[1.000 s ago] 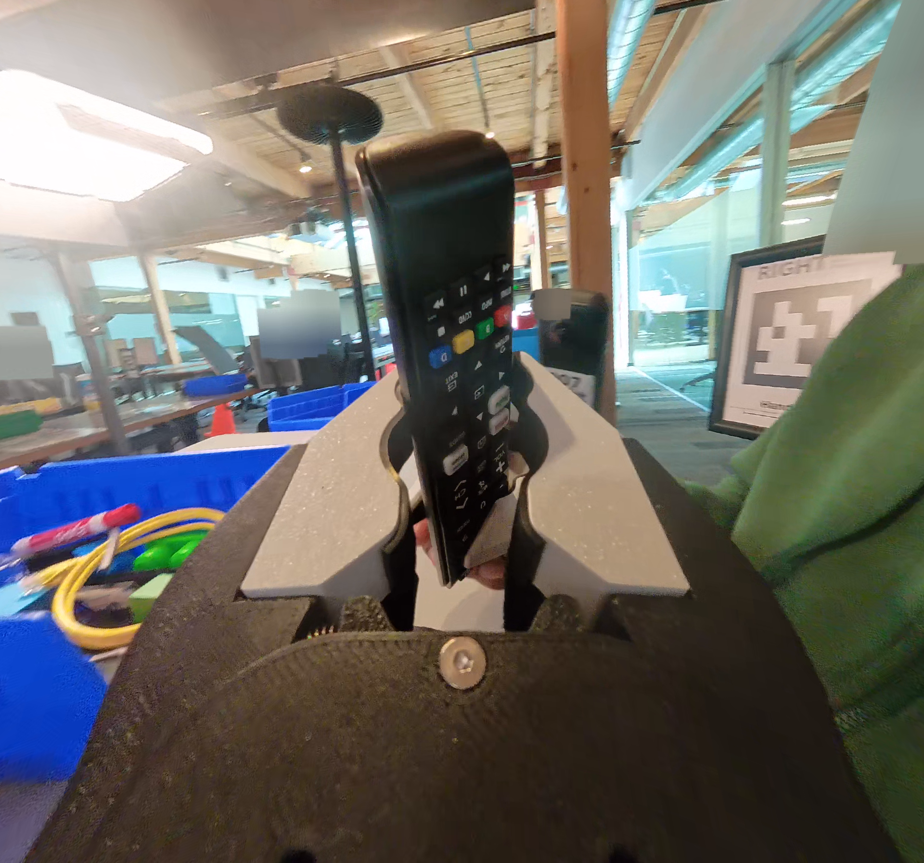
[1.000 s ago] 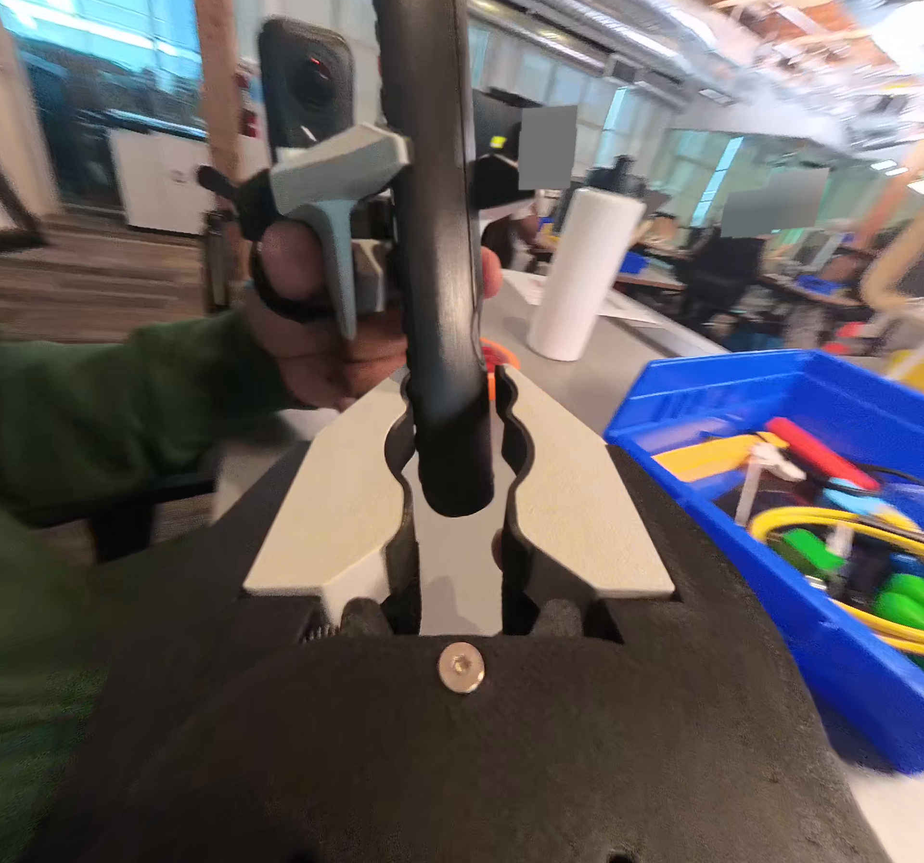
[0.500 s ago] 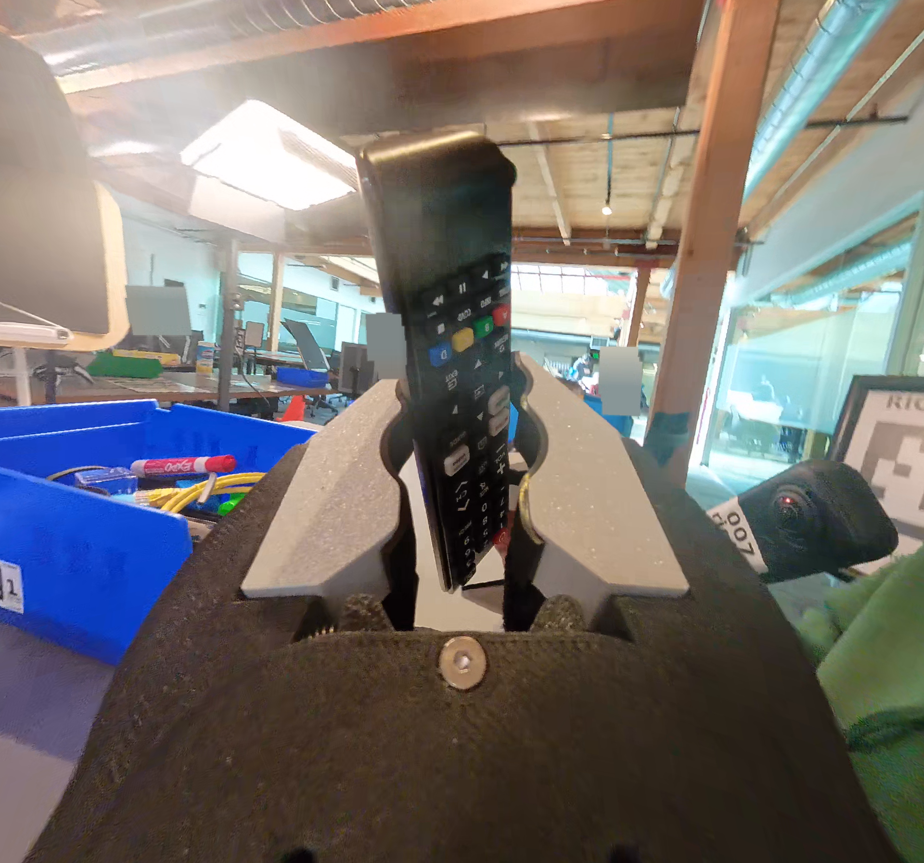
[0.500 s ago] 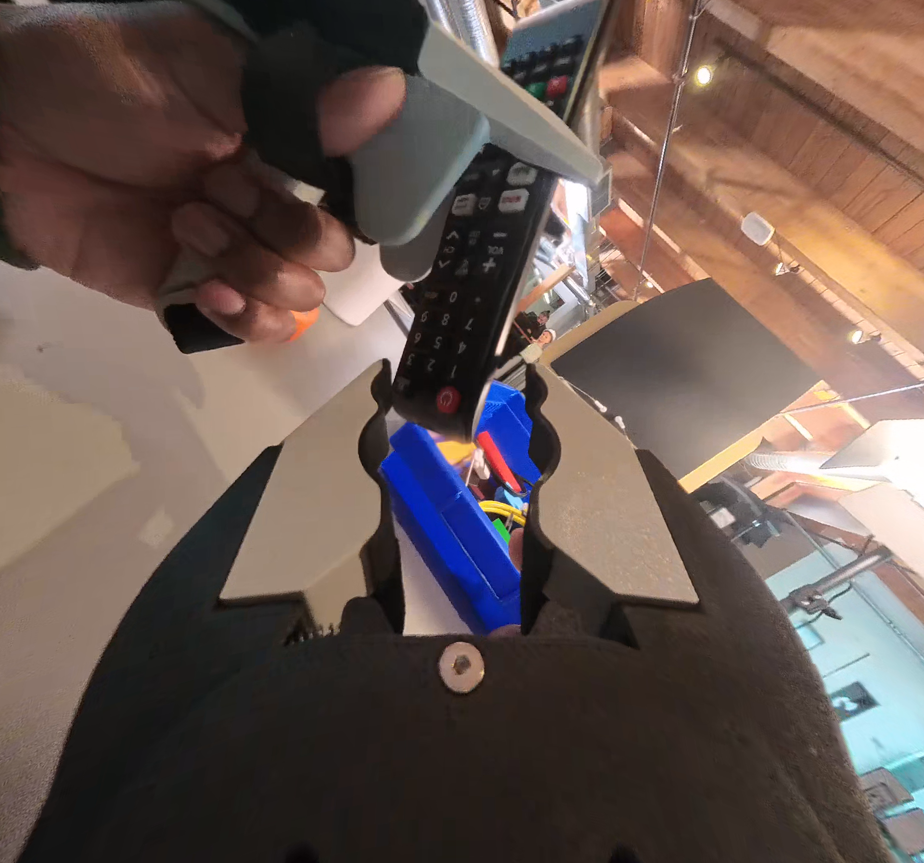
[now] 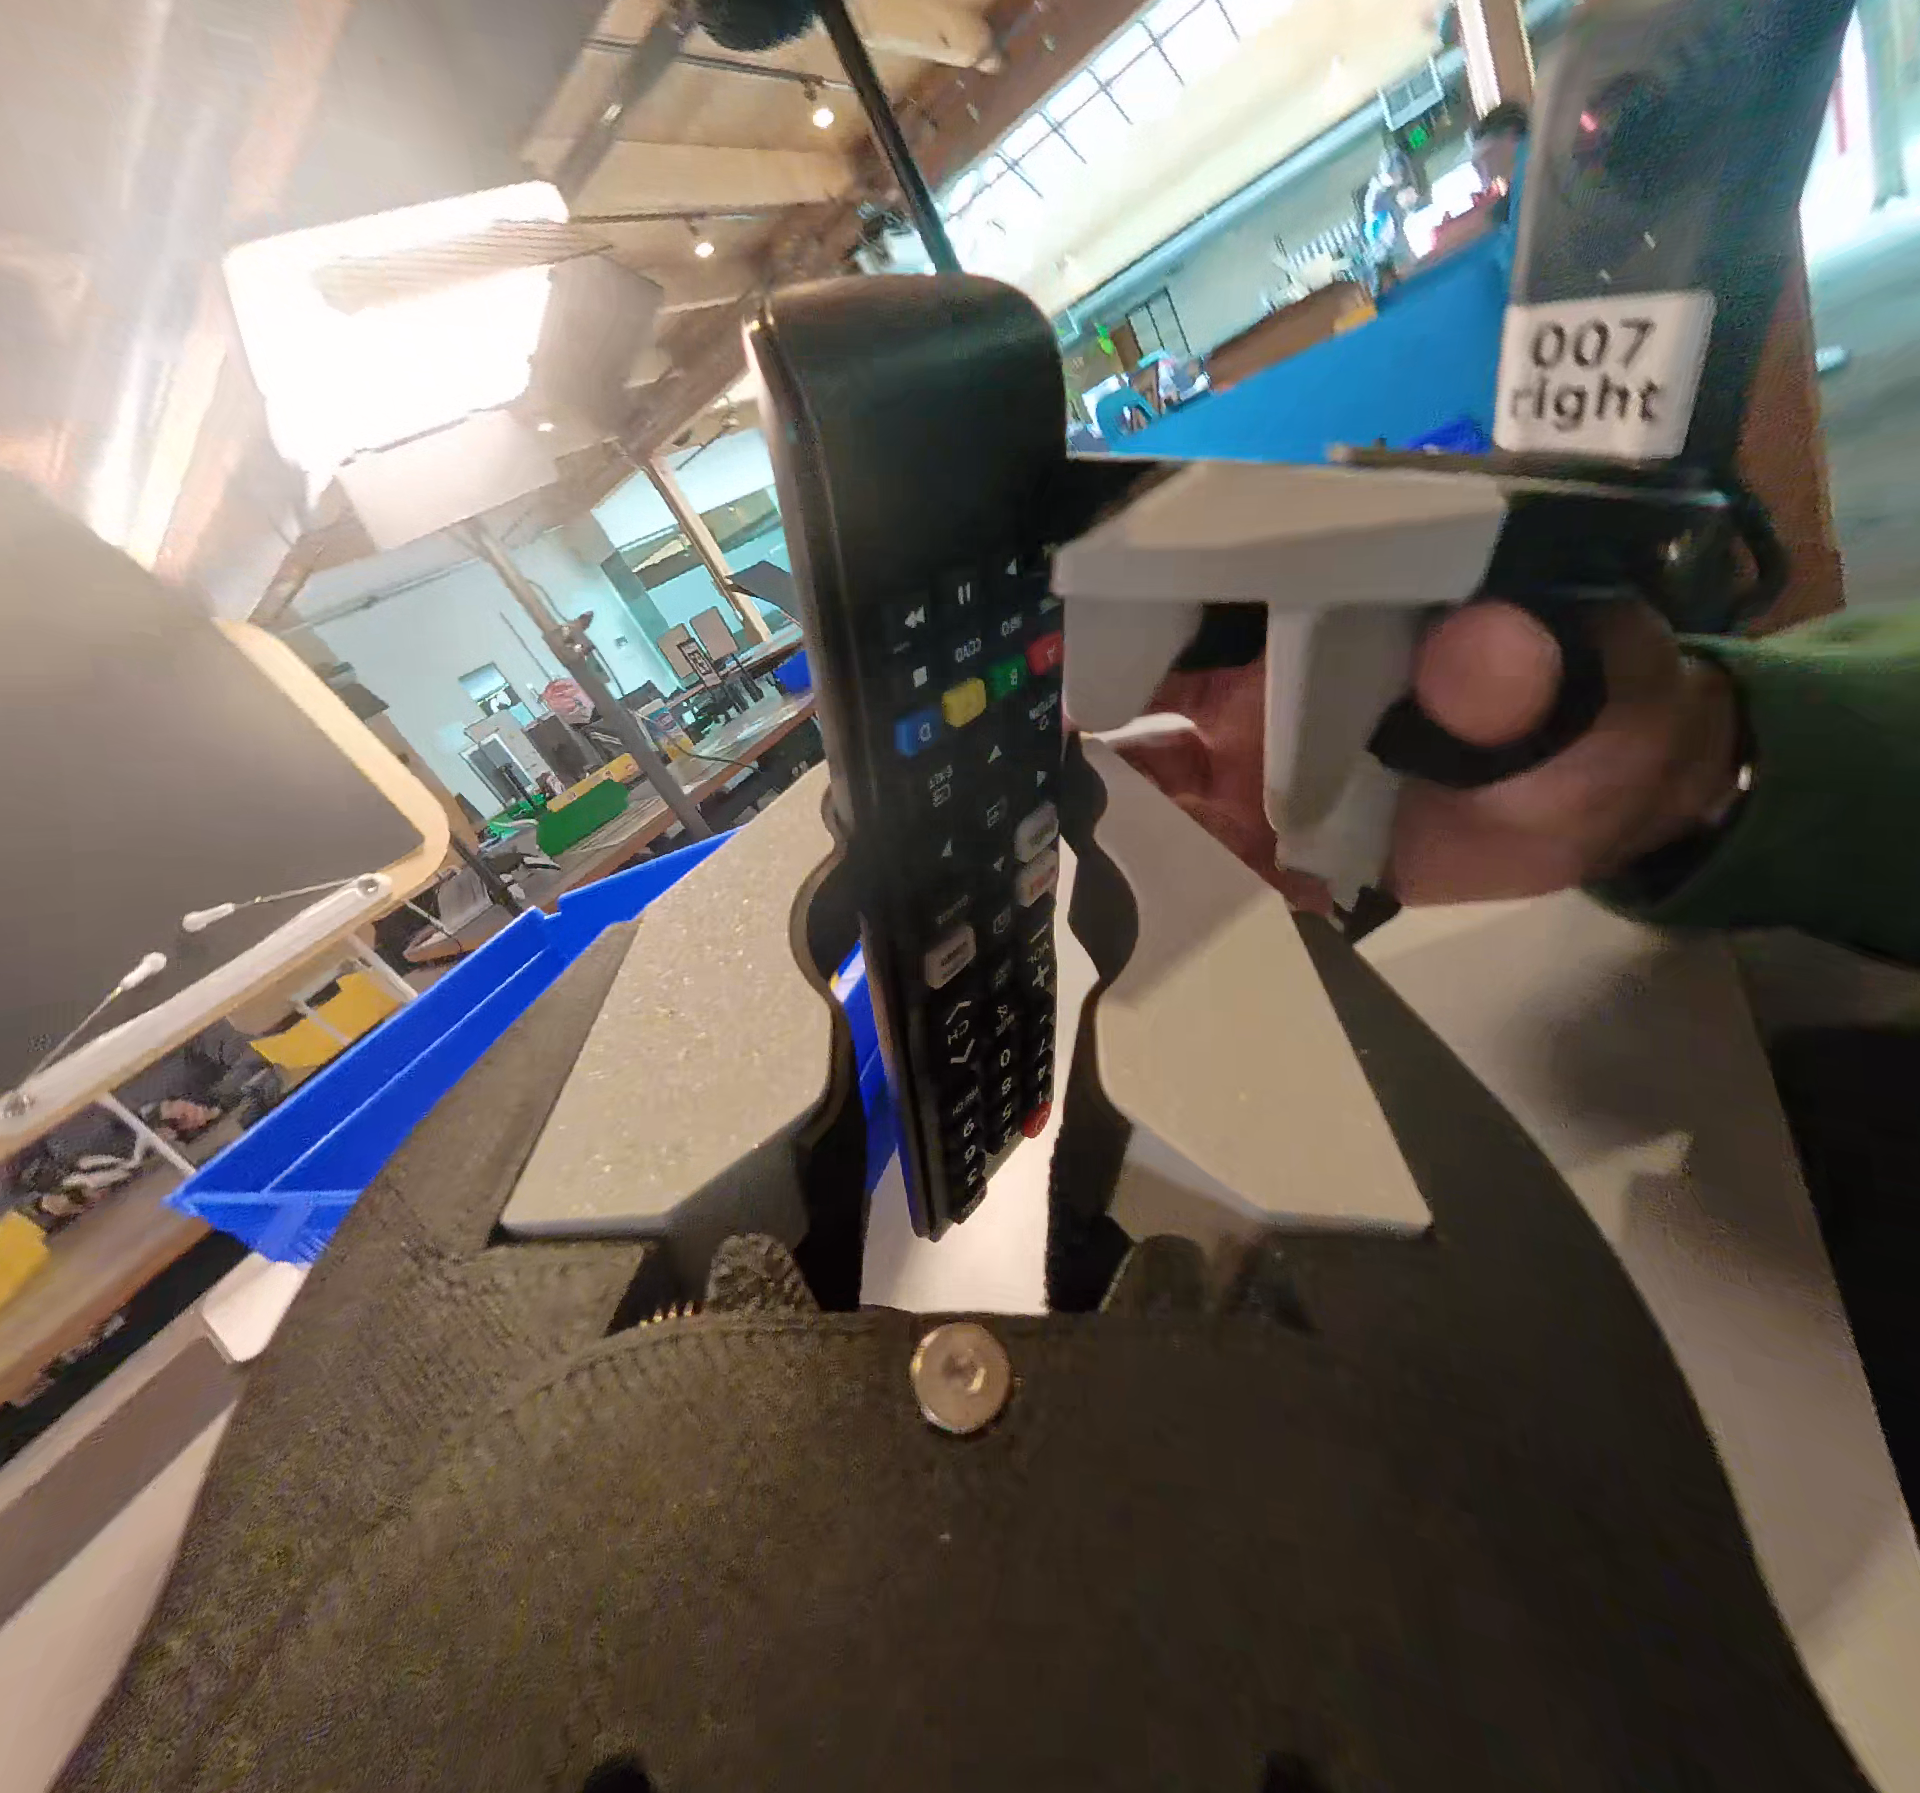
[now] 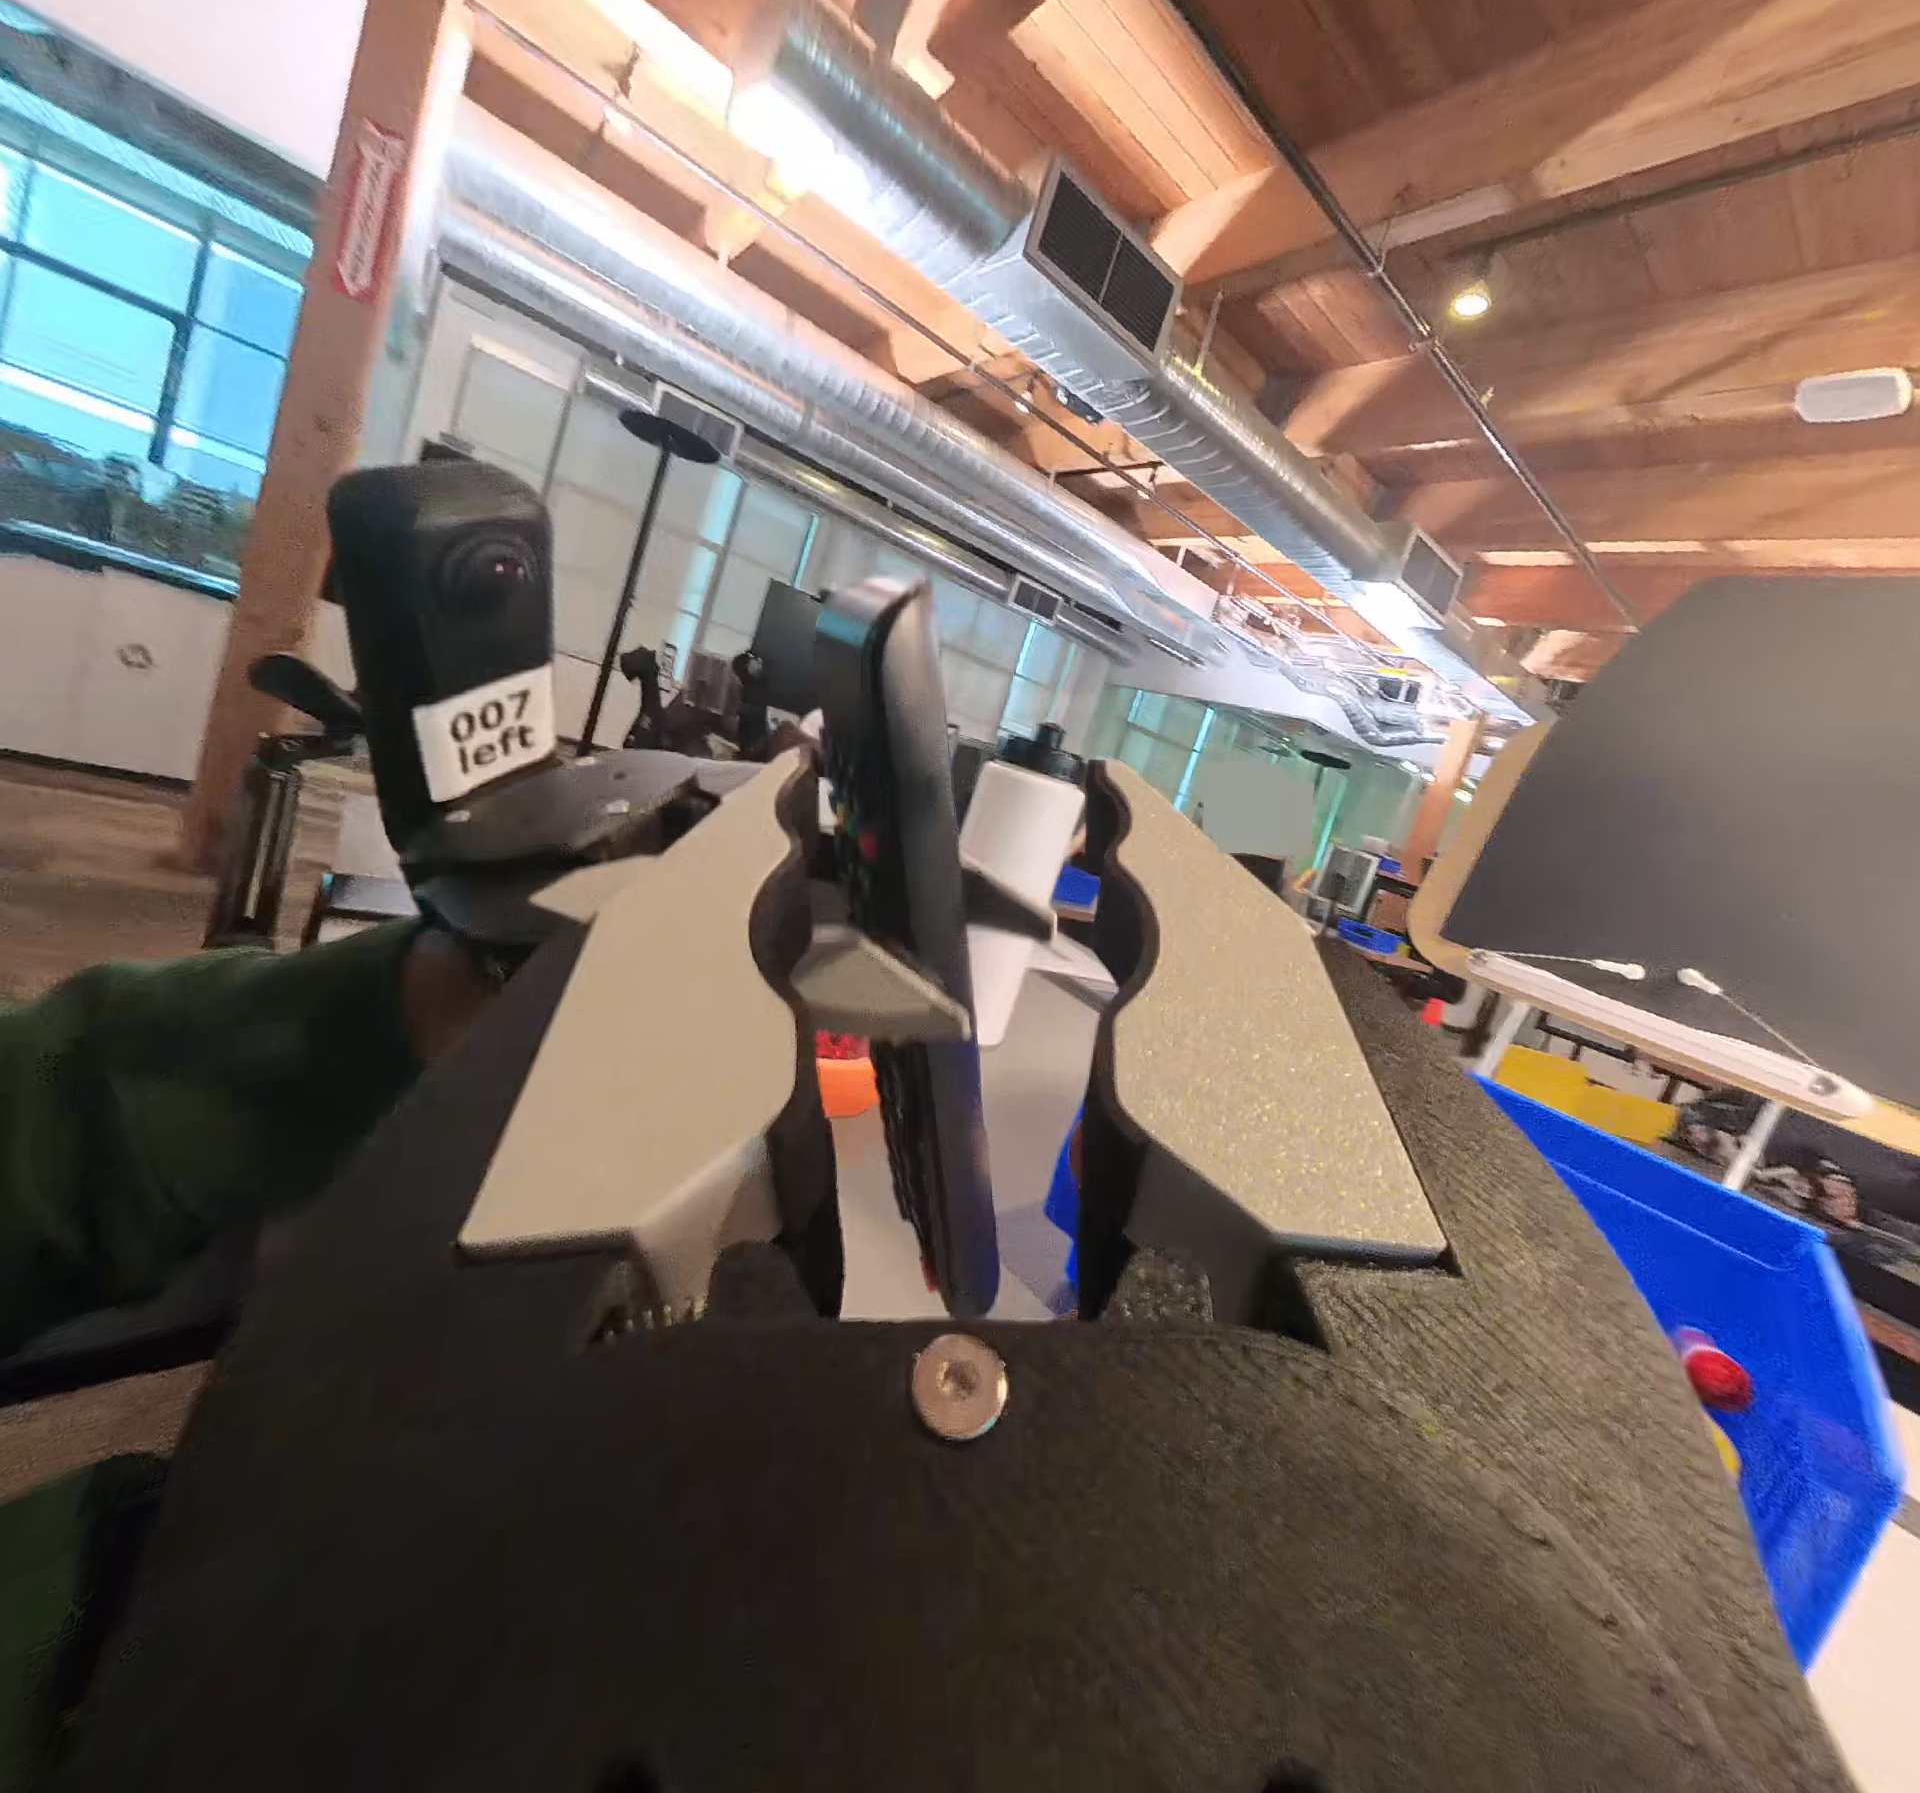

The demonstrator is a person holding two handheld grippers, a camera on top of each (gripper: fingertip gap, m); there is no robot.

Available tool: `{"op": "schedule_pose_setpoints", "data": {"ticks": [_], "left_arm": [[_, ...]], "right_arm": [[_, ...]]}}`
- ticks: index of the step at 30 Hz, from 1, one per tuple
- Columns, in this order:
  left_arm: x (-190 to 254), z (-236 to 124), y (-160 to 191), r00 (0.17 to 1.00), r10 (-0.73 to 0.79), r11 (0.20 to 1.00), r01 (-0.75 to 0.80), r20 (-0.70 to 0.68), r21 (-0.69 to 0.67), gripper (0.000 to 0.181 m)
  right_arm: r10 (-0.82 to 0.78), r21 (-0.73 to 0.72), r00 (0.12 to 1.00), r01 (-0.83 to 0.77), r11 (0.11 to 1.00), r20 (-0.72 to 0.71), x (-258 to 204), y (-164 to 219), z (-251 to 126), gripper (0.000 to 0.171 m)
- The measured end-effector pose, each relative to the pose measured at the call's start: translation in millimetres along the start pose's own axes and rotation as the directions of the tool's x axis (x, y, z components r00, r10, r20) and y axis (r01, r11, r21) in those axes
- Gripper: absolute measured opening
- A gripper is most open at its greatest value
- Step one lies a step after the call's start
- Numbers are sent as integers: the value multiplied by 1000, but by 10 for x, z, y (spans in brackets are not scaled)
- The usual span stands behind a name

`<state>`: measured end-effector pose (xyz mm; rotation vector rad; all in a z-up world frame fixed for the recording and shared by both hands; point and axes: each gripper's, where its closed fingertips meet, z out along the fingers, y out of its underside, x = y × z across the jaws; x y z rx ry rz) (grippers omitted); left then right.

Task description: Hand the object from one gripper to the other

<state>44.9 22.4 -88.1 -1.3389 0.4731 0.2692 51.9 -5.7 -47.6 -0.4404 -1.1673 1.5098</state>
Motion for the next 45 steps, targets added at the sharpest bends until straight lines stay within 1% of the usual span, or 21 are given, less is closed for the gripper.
{"op": "schedule_pose_setpoints", "data": {"ticks": [2, 6, 7, 8, 10, 14, 17, 20, 24, 27, 29, 31, 33, 34, 35, 37, 39, 40, 41, 42, 45], "left_arm": [[72, 24, 42, 999, 41, 999, -41, -25, -24, 37], [178, 34, 46, 994, 84, 996, -85, -68, -22, 38], [180, 38, 54, 993, 95, 995, -97, -64, -25, 38], [165, 41, 72, 993, 103, 994, -105, -54, -35, 39], [140, 45, 118, 996, 79, 995, -82, -51, -54, 36], [83, 59, 191, 999, -5, 997, 2, -38, -83, 45], [34, 49, 241, 981, -184, 979, 178, -57, -100, 60], [23, 22, 336, 933, -348, 932, 333, -95, -140, 68], [57, -35, 412, 910, -393, 911, 367, -130, -187, 68], [80, -70, 375, 907, -389, 916, 361, -160, -176, 66], [93, -75, 353, 914, -370, 924, 344, -169, -166, 68], [106, -72, 357, 915, -366, 925, 338, -172, -171, 67], [49, -64, 376, 877, -457, 885, 429, -149, -182, 67], [-3, -64, 380, 836, -532, 843, 507, -136, -182, 66], [-66, -70, 370, 777, -617, 785, 595, -128, -172, 65], [-204, -98, 329, 618, -774, 633, 764, -135, -130, 65], [-316, -133, 295, 476, -864, 494, 865, -163, -94, 65], [-350, -146, 286, 435, -883, 453, 887, -174, -83, 65], [-357, -155, 271, 421, -888, 441, 894, -186, -79, 66], [-342, -158, 256, 437, -879, 457, 886, -192, -80, 67], [-246, -127, 266, 557, -813, 576, 812, -172, -95, 68]], "right_arm": [[-8, -8, 1000, 8, 1000, 17, -36, 15, 6, 51], [-95, -107, 994, 101, 989, 51, -145, 205, 61, 51], [-116, -113, 991, 123, 986, 68, -184, 223, 63, 48], [-140, -117, 988, 147, 982, 66, -194, 235, 64, 37], [-200, -141, 979, 205, 969, 50, -172, 271, 66, 28], [-358, -150, 934, 354, 923, 3, -139, 276, 67, 27], [-545, -159, 838, 535, 830, -25, -163, 273, 65, 25], [-638, -193, 770, 622, 758, -21, -188, 324, 79, 25], [-643, -205, 766, 630, 749, 5, -212, 375, 86, 26], [-571, -167, 821, 560, 812, -22, -184, 280, 72, 25], [-487, -144, 870, 473, 869, -79, -56, 179, 38, 24], [-433, -124, 889, 418, 900, -151, 103, 84, -12, 24], [-440, -121, 877, 424, 897, -191, 195, 35, -53, 23], [-464, -125, 864, 448, 886, -194, 198, 31, -60, 23], [-502, -133, 844, 484, 865, -188, 178, 41, -58, 23], [-593, -158, 792, 573, 804, -145, 83, 109, -29, 23], [-669, -168, 739, 651, 740, -83, -56, 194, 9, 24], [-699, -165, 713, 684, 710, -54, -129, 225, 25, 24], [-723, -160, 690, 711, 685, -34, -191, 246, 37, 24], [-742, -155, 670, 731, 664, -21, -237, 258, 45, 24], [-762, -136, 648, 754, 643, -11, -298, 250, 45, 24]]}}
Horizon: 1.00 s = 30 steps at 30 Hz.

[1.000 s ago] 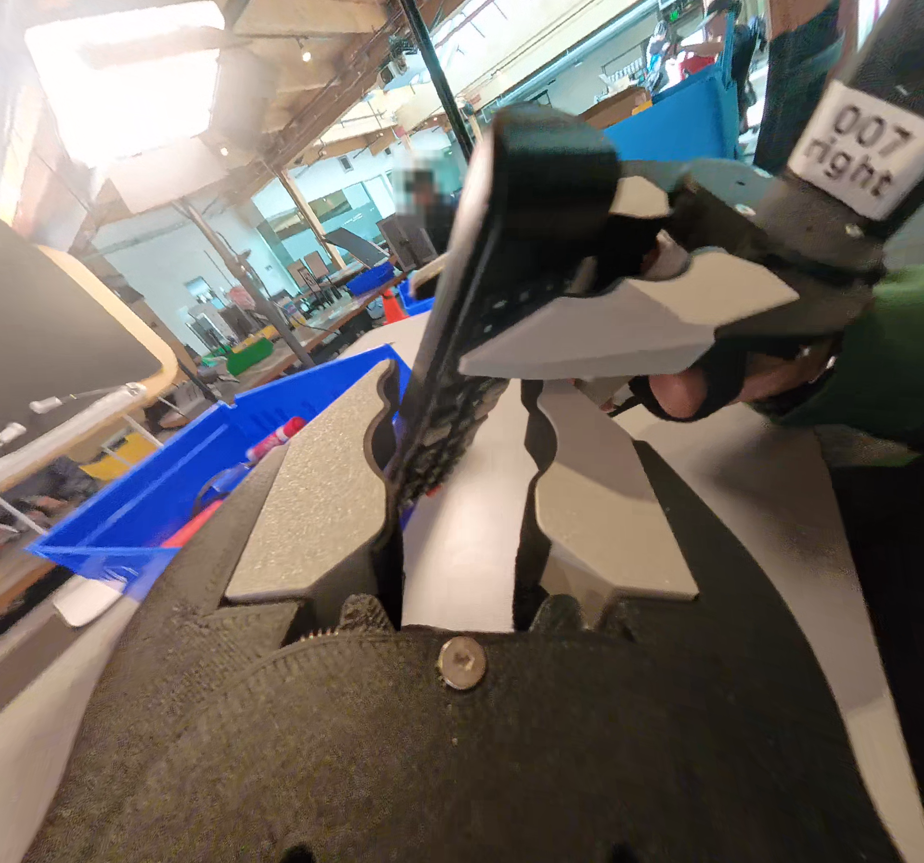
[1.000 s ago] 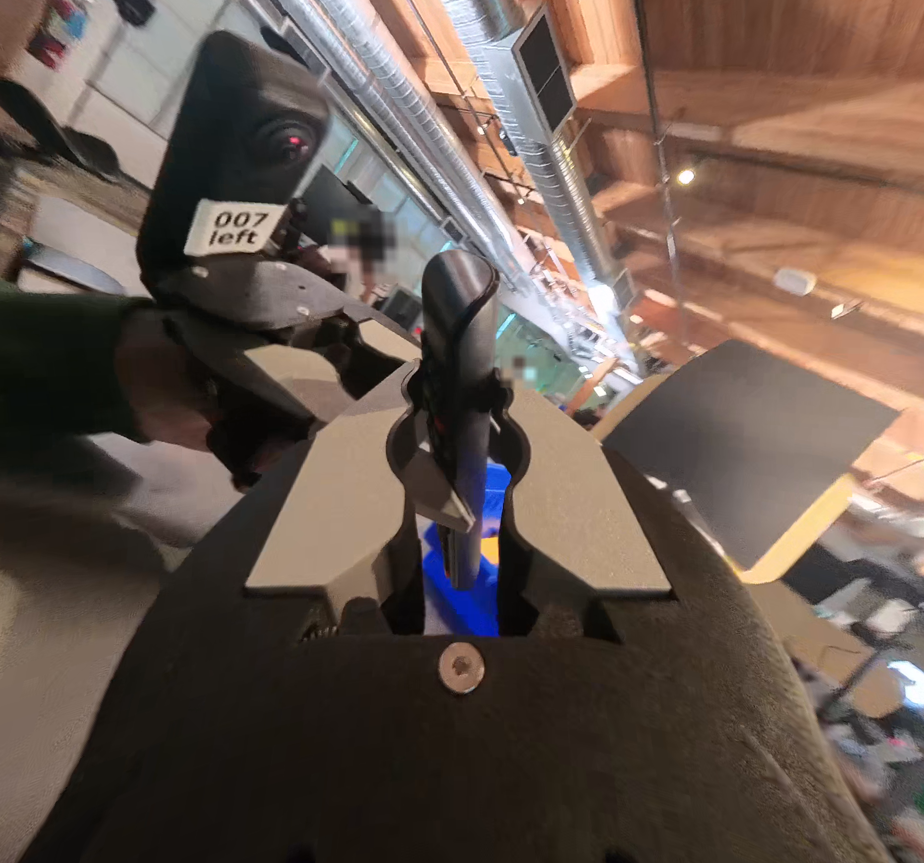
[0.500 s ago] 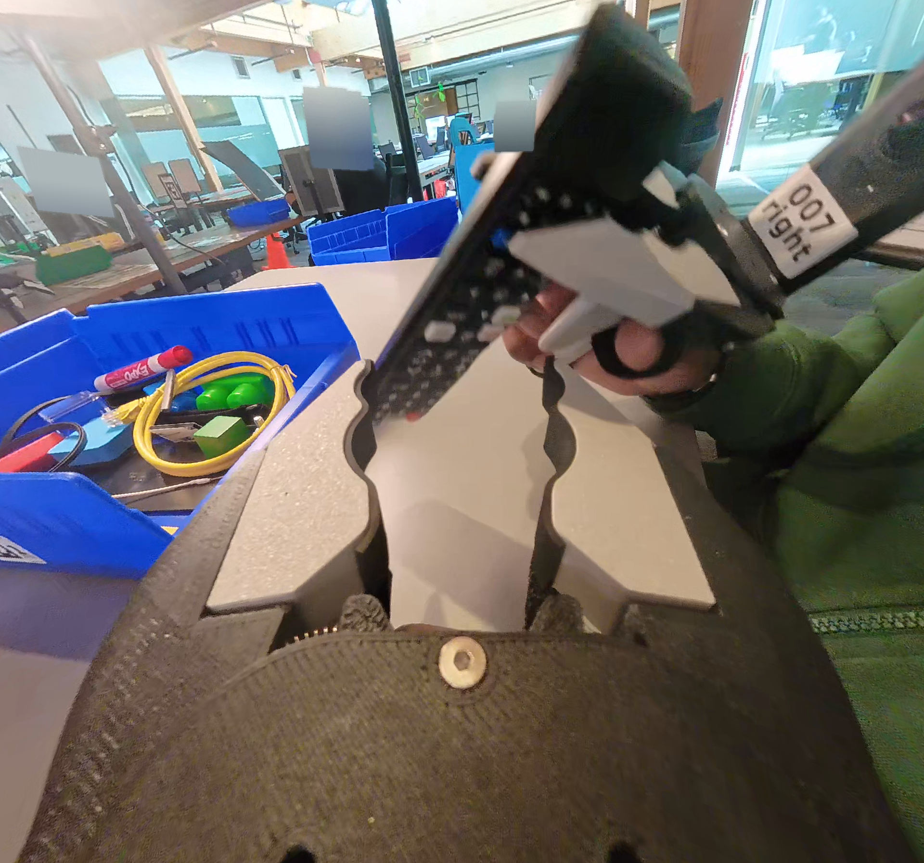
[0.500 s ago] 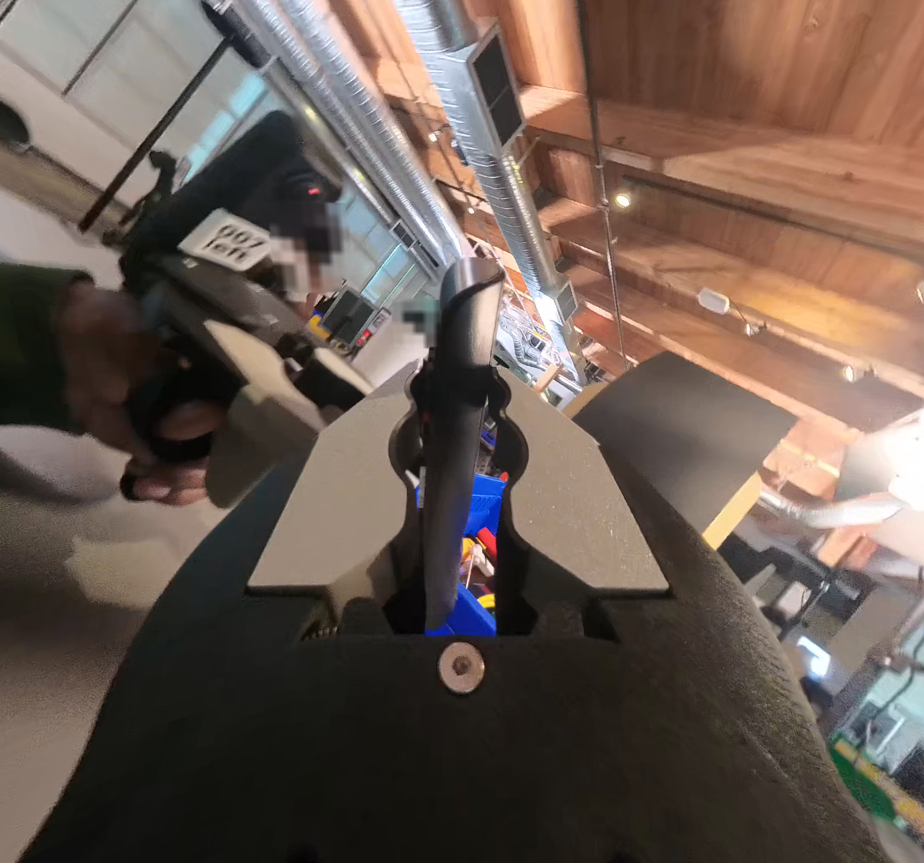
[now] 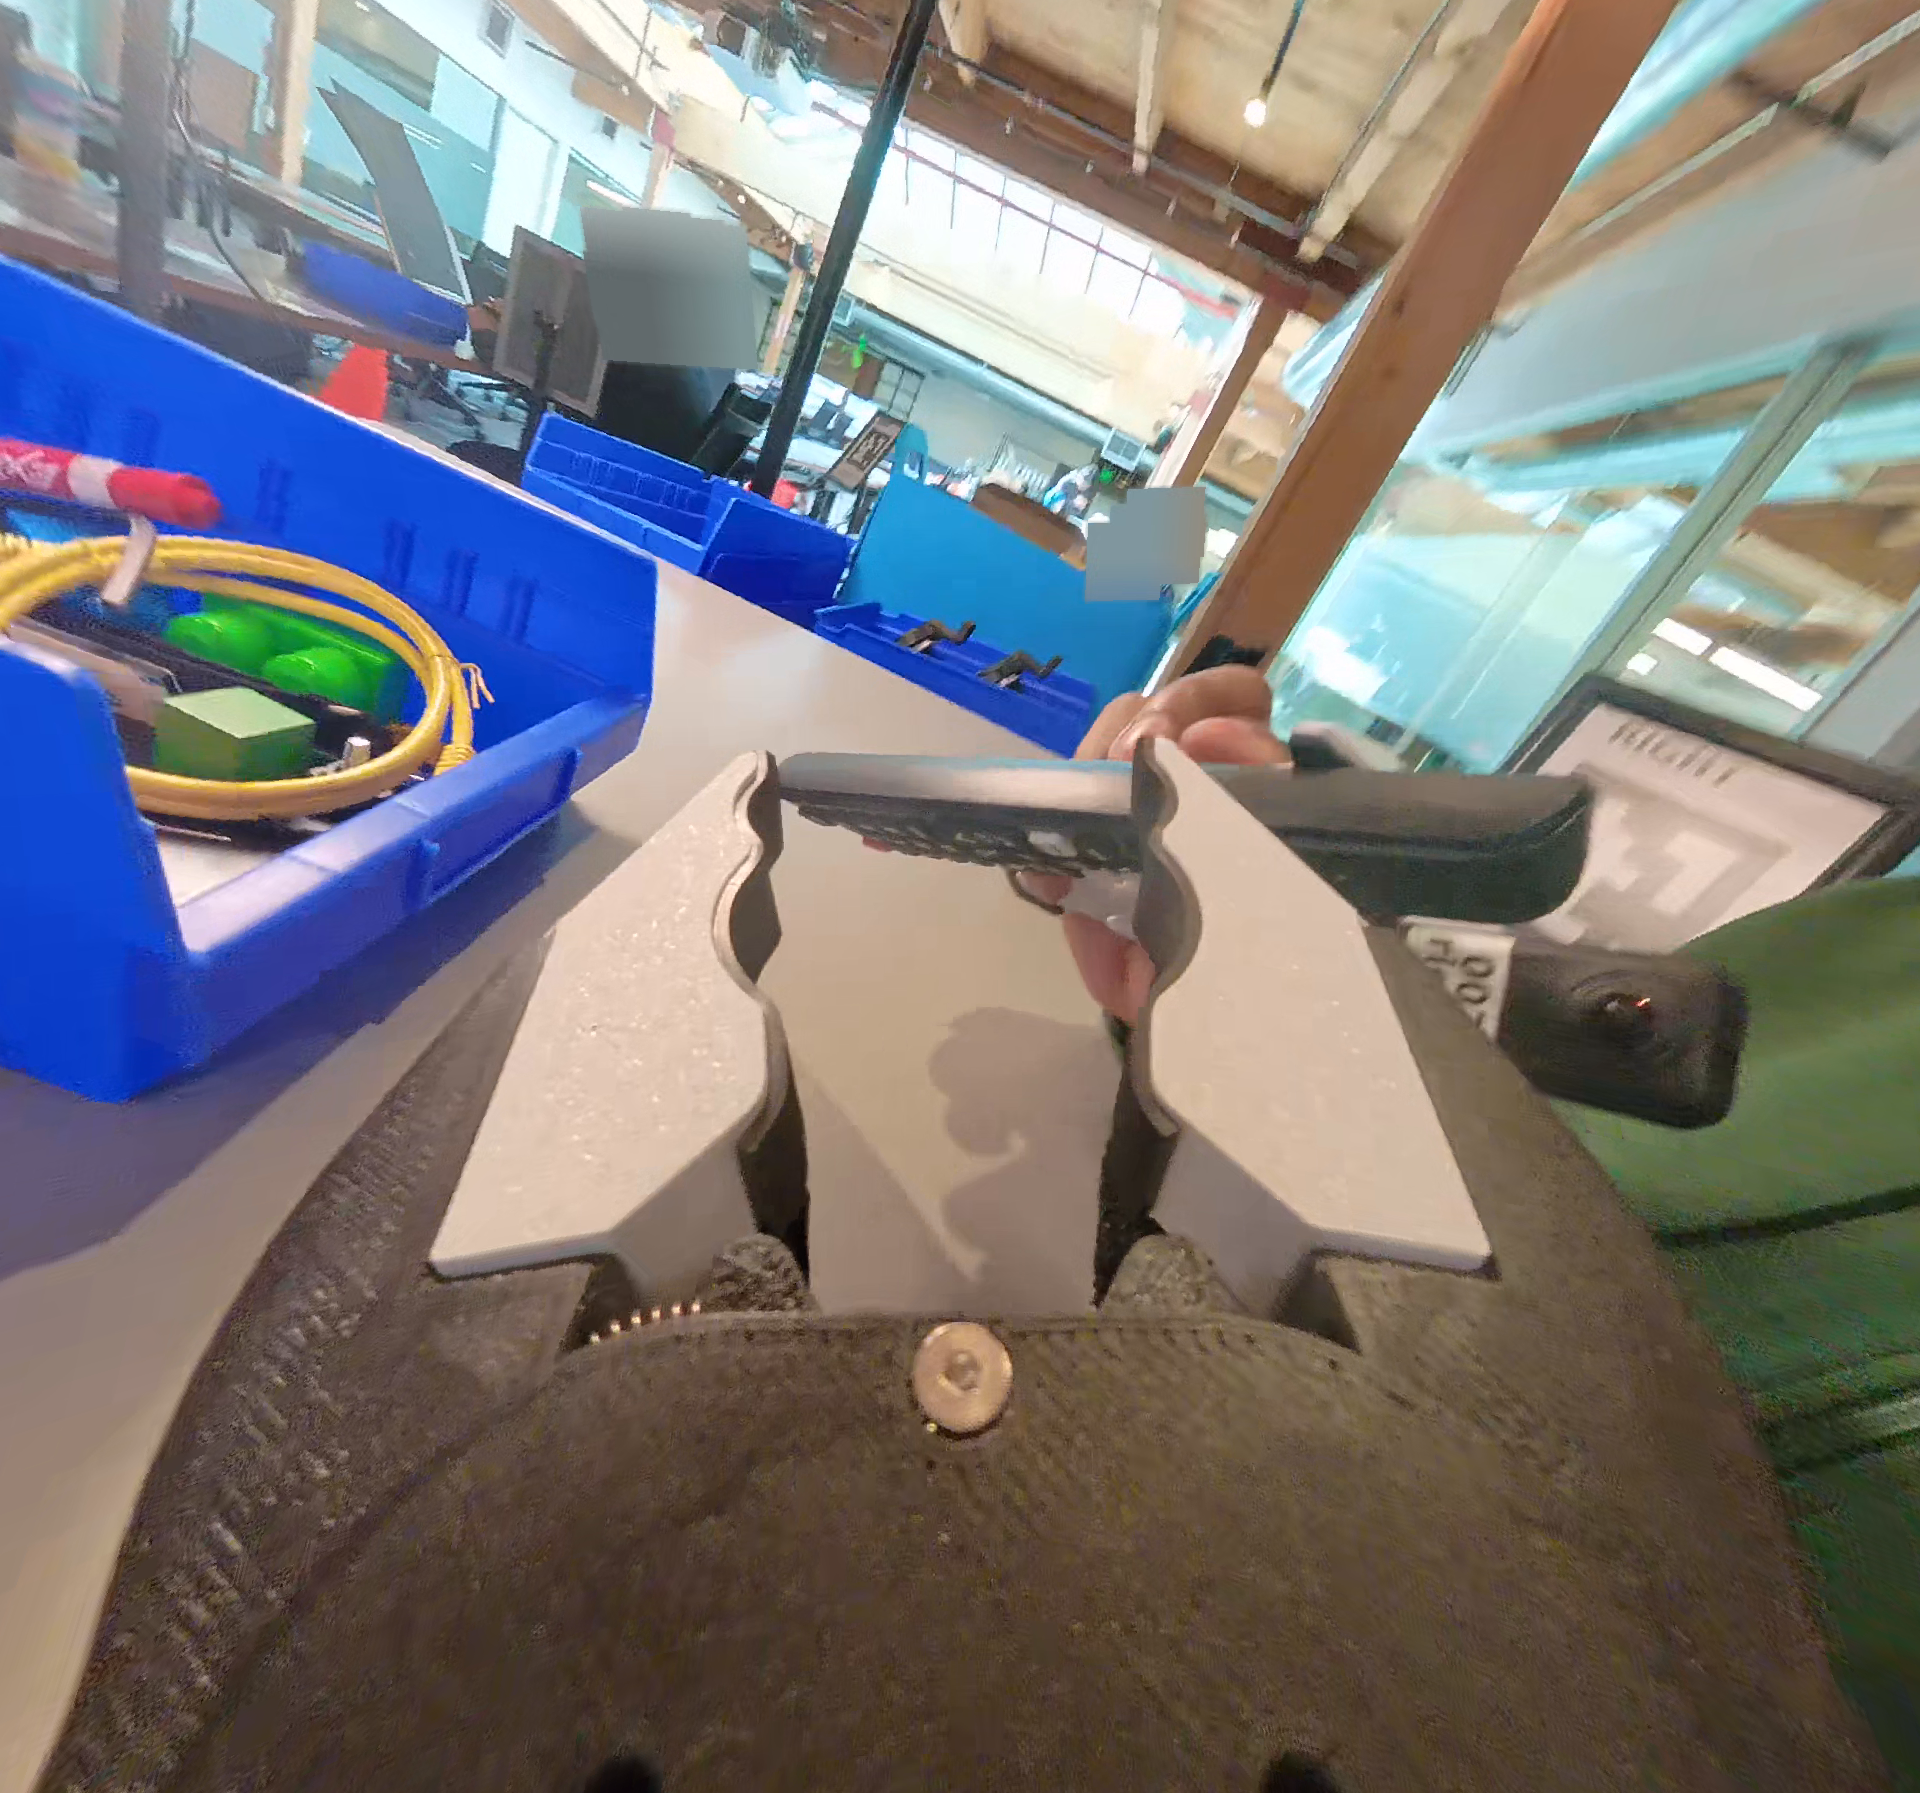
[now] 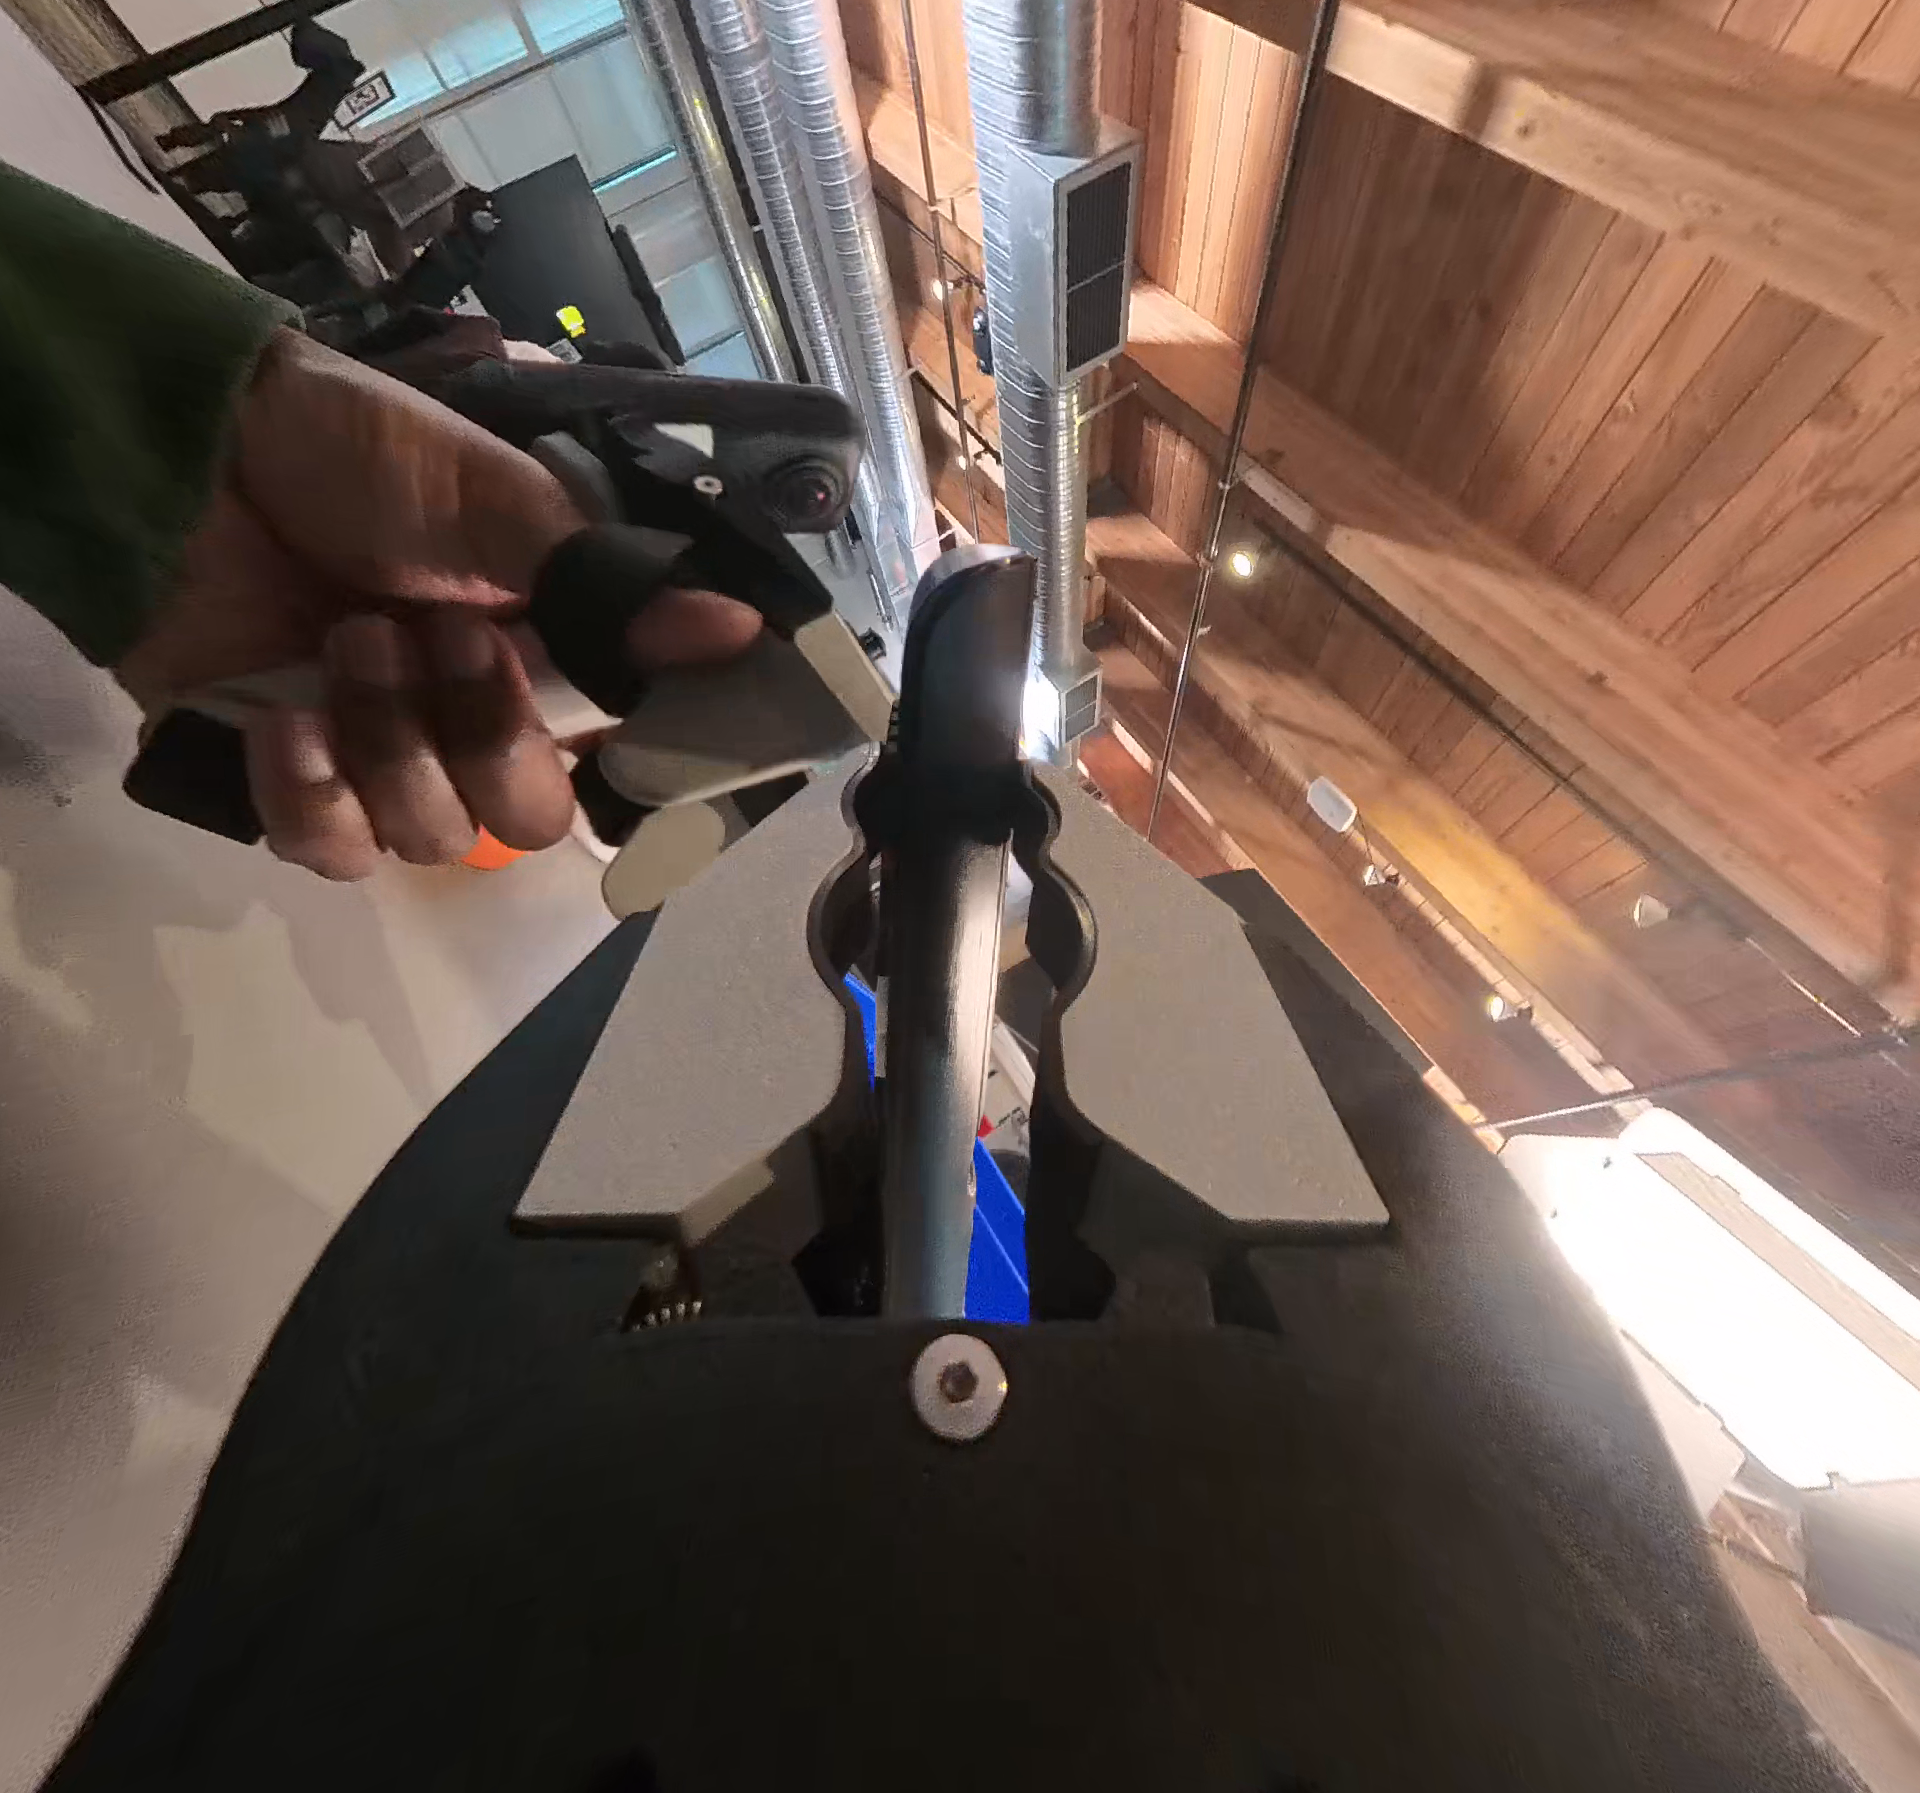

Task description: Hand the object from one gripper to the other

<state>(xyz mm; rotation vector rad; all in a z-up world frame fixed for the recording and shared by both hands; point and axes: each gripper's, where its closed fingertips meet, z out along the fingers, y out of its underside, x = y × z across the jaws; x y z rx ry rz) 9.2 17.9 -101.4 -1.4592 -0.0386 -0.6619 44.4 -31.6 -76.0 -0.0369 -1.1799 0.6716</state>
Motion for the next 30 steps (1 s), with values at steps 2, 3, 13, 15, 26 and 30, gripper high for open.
{"op": "schedule_pose_setpoints", "data": {"ticks": [2, 3, 13, 15, 26, 30], "left_arm": [[4, 7, -1, 1000, 21, 1000, -21, 10, 4, 68], [-3, 5, 0, 1000, 3, 1000, -3, 7, 2, 68], [-149, 28, 118, 986, 116, 991, -106, 120, -83, 67], [-170, 42, 146, 969, 198, 977, -182, 150, -111, 68], [87, 161, 376, 715, 697, 707, -671, 61, -224, 72], [320, 225, 574, 676, 733, 650, -730, -79, -211, 71]], "right_arm": [[-5, 8, 1000, 5, 1000, -13, 24, -19, -11, 24], [-11, 9, 1000, 11, 1000, -21, 37, -23, -15, 24], [-92, 27, 995, 93, 995, -36, 22, -84, -38, 24], [-136, 26, 990, 137, 990, -32, -12, -94, -43, 24], [610, 48, 768, -629, 776, 194, 185, -16, -78, 24], [799, 74, 521, -848, 526, 300, 327, -89, -123, 24]]}}
